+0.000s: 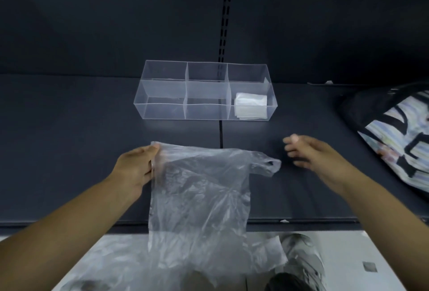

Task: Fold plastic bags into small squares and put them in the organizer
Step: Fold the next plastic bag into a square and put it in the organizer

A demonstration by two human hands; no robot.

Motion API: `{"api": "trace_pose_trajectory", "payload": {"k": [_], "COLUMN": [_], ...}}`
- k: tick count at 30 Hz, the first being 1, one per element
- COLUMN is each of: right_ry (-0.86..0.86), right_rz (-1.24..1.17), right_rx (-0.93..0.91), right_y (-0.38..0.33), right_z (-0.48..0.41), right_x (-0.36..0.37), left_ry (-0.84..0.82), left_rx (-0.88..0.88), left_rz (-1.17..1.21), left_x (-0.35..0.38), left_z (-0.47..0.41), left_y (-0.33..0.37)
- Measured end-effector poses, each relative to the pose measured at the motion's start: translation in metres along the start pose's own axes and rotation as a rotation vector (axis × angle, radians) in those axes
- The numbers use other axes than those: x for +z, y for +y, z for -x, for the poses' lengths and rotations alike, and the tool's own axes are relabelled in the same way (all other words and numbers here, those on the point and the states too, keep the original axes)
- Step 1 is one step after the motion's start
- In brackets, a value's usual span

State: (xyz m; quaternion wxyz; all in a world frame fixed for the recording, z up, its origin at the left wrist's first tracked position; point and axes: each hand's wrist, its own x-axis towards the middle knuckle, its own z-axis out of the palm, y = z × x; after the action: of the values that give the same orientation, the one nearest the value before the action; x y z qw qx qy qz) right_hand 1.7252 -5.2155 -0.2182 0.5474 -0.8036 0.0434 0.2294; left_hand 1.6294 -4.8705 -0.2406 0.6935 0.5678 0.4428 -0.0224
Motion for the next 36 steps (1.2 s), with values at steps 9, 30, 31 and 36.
{"api": "trace_pose_trajectory", "payload": {"k": [9, 30, 31, 36], "right_ry": [0.021, -0.584, -0.569, -0.35], "right_rz": [0.421, -0.535, -0.48, -0.044], "right_rx": [-0.139, -0.133, -0.148, -0.256], "right_y": [0.022, -0.018, -0.021, -0.031], "right_z": [-0.001, 0.015, 0.016, 0.02], "right_x": [0.033, 0.001, 0.003, 0.016], "left_ry": [-0.009, -0.01, -0.011, 0.003], "left_rx": [-0.045, -0.057, -0.056, -0.037], "left_rz": [0.035, 0.062, 0.064, 0.04], "left_x": [-0.004, -0.01, -0.01, -0.011], "left_z": [0.001, -0.006, -0.006, -0.006], "left_y": [-0.008, -0.01, -0.01, -0.011]}}
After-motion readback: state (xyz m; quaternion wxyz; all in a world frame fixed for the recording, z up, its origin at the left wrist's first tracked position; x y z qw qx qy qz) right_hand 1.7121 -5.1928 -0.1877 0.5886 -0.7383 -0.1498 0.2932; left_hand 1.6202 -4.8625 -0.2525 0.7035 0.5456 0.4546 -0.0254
